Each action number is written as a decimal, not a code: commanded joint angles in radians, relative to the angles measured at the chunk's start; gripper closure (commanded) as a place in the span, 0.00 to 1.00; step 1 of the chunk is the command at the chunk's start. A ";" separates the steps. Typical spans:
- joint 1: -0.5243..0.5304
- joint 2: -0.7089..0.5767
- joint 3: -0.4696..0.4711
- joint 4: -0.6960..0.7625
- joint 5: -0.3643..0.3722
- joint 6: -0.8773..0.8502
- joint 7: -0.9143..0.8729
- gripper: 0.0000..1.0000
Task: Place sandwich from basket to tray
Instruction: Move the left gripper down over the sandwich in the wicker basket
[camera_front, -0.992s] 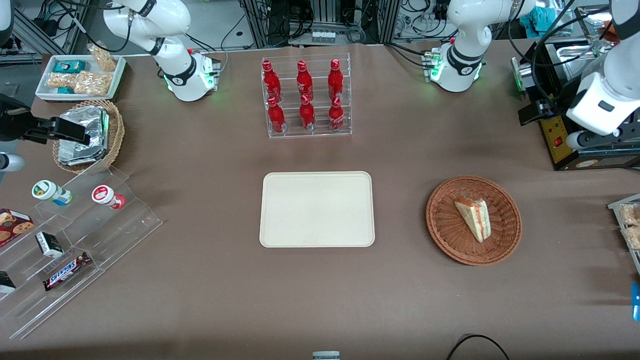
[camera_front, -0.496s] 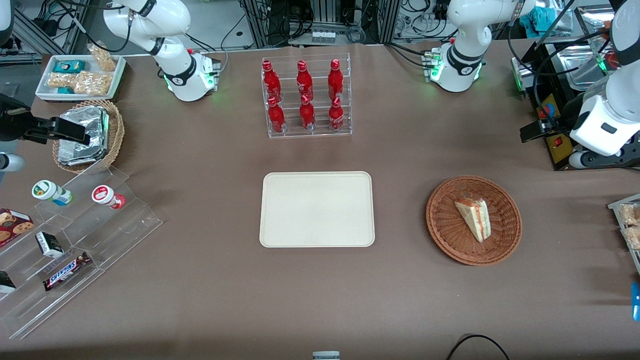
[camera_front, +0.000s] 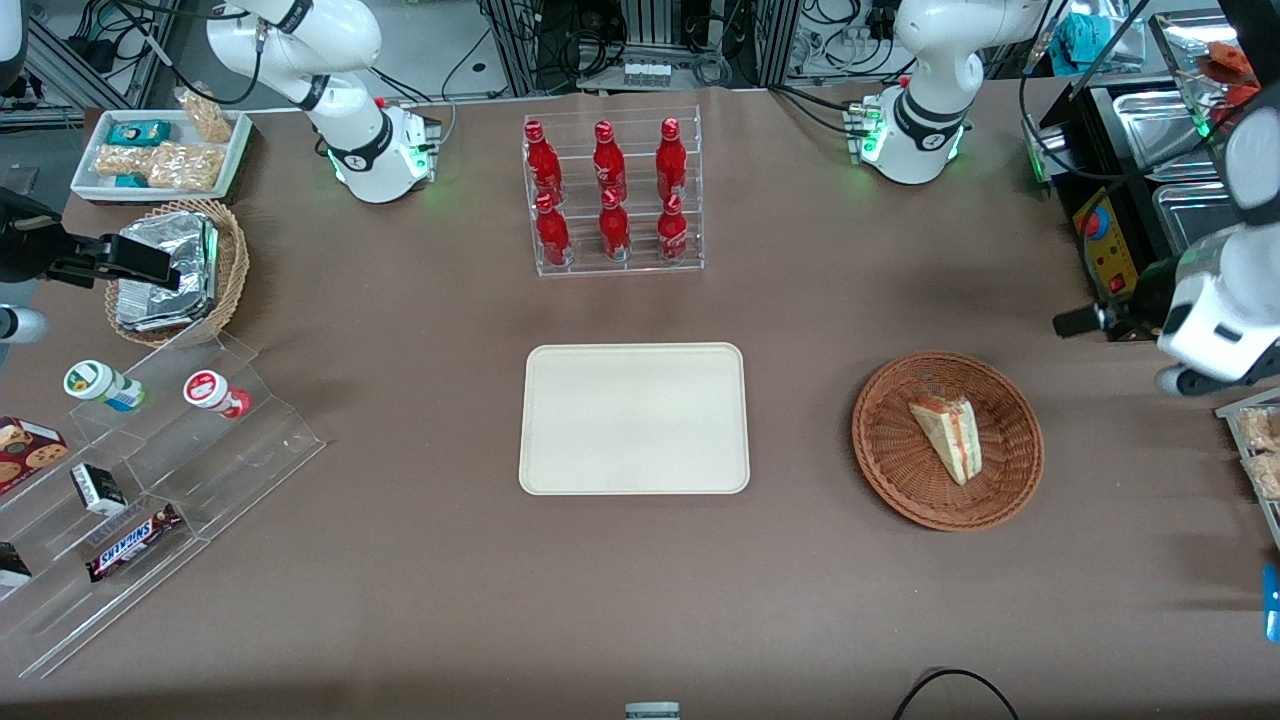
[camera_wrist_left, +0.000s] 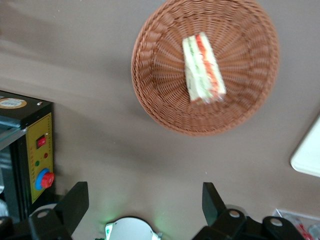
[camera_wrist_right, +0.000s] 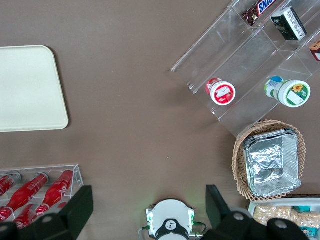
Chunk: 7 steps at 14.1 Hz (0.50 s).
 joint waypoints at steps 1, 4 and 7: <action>0.004 0.010 0.007 -0.113 -0.013 0.135 0.003 0.00; 0.002 0.034 0.007 -0.257 -0.072 0.417 -0.091 0.00; -0.002 0.093 0.004 -0.257 -0.085 0.501 -0.133 0.00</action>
